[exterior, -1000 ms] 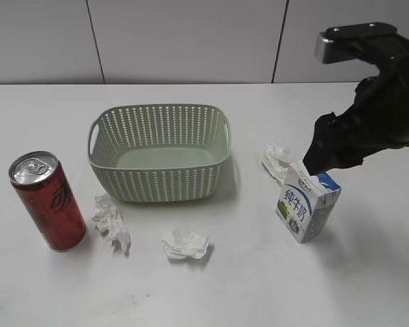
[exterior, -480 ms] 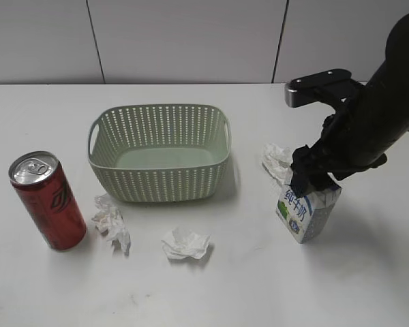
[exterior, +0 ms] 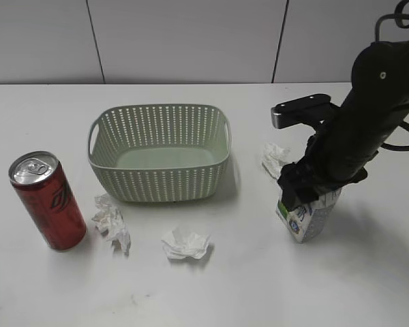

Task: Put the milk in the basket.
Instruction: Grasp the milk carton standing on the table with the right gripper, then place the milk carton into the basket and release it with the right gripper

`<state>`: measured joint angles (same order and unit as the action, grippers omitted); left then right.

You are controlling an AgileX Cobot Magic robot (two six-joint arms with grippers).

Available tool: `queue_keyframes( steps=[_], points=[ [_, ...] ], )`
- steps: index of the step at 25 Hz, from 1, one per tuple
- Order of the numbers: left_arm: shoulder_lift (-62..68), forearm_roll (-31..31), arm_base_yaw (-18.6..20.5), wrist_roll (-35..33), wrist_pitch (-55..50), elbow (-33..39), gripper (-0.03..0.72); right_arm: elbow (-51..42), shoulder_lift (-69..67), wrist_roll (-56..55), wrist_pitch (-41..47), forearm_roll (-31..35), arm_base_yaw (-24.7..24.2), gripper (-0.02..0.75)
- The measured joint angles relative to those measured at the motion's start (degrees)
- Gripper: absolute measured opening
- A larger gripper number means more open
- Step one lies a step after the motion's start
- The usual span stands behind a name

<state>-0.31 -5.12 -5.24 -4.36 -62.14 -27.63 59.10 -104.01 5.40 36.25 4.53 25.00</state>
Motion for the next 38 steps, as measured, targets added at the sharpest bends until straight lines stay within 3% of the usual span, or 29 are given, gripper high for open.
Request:
queue_keyframes(
  steps=[6, 12, 18, 28, 38],
  points=[
    [0.0, 0.0, 0.0, 0.0, 0.0, 0.0, 0.23, 2.91, -2.89, 0.0, 0.79, 0.36, 0.0, 0.557],
    [0.0, 0.0, 0.0, 0.0, 0.0, 0.0, 0.229, 3.29, -3.2, 0.0, 3.08, 0.78, 0.0, 0.366],
    [0.0, 0.0, 0.0, 0.0, 0.0, 0.0, 0.229, 5.56, -3.65, 0.0, 8.08, 0.78, 0.0, 0.358],
    [0.0, 0.0, 0.0, 0.0, 0.0, 0.0, 0.23, 21.64, -3.77, 0.0, 29.52, 1.86, 0.0, 0.358],
    [0.0, 0.0, 0.0, 0.0, 0.0, 0.0, 0.23, 40.83, -4.08, 0.0, 29.19, 8.93, 1.72, 0.358]
  ],
)
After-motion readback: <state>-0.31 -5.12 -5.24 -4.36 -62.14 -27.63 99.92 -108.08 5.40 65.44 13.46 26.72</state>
